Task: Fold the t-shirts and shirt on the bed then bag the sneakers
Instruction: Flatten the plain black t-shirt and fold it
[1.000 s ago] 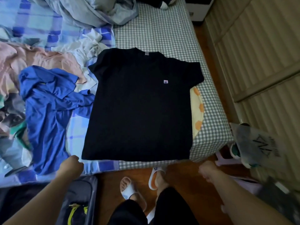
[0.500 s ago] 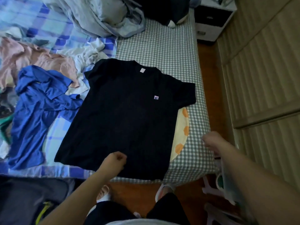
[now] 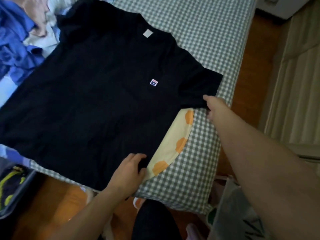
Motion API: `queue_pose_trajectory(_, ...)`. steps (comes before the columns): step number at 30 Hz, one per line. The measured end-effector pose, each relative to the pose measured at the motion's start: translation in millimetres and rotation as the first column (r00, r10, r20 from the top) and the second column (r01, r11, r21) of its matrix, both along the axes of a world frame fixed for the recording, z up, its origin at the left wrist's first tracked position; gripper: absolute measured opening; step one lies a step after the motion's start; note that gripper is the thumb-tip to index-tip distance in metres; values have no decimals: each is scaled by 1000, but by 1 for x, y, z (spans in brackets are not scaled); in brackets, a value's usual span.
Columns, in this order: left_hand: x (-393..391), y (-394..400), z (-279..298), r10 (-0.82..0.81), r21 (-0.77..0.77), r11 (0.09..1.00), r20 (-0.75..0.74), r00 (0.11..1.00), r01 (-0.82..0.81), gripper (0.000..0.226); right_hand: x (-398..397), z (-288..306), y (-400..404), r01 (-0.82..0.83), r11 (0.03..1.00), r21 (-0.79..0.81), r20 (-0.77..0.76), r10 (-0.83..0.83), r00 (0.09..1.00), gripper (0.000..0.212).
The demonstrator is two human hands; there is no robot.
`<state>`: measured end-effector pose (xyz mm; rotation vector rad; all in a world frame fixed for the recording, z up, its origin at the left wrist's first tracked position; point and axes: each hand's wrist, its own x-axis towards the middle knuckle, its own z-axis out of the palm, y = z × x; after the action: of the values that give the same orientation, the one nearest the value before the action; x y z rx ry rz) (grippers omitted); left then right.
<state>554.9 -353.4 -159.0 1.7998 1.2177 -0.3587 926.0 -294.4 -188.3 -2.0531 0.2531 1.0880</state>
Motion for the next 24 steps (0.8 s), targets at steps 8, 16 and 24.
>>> queue_pose_trajectory(8, 14, -6, -5, -54, 24, 998, -172, 984, 59, 45, -11, 8, -33, 137, 986, 92, 186, -153, 971, 46)
queue_pose_trajectory(16, 69, 8, 1, -51, 130, 989, -103, 993, 64, 34, -10, 3, -53, 206, 938, 279, -98, -185, 978, 12)
queue_pose_trajectory(24, 38, -45, -14, 220, 227, 964, -398, 891, -136, 32, -11, 8, -51, 304, 922, 241, -379, -199, 904, 33)
